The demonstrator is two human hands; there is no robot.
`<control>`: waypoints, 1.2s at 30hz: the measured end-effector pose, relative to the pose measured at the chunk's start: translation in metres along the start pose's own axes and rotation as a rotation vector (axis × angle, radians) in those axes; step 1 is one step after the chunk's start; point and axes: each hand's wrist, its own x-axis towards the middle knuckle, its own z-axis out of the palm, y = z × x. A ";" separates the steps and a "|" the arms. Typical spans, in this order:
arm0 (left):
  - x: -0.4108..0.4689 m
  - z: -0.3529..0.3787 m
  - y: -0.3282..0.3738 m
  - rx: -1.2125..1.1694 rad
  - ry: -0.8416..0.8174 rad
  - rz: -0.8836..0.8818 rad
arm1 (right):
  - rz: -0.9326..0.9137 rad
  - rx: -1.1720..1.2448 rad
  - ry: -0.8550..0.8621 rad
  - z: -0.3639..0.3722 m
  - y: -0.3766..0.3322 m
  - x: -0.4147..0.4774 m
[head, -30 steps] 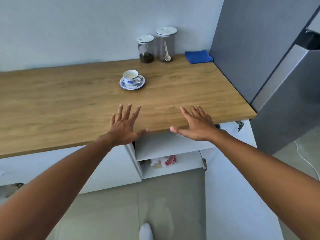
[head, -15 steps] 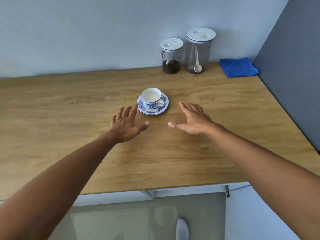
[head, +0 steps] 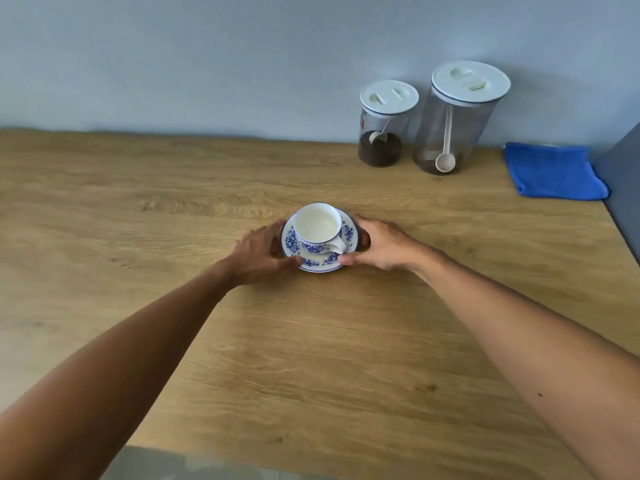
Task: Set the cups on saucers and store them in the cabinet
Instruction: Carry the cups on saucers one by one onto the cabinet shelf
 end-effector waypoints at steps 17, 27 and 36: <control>-0.012 -0.004 0.035 -0.449 -0.131 0.136 | -0.007 0.661 0.003 0.006 0.014 -0.023; -0.073 -0.006 0.059 -0.464 -0.278 0.299 | -0.028 0.753 0.057 0.023 -0.013 -0.117; -0.155 0.013 0.066 -0.453 -0.401 0.408 | 0.072 0.763 0.179 0.066 -0.040 -0.226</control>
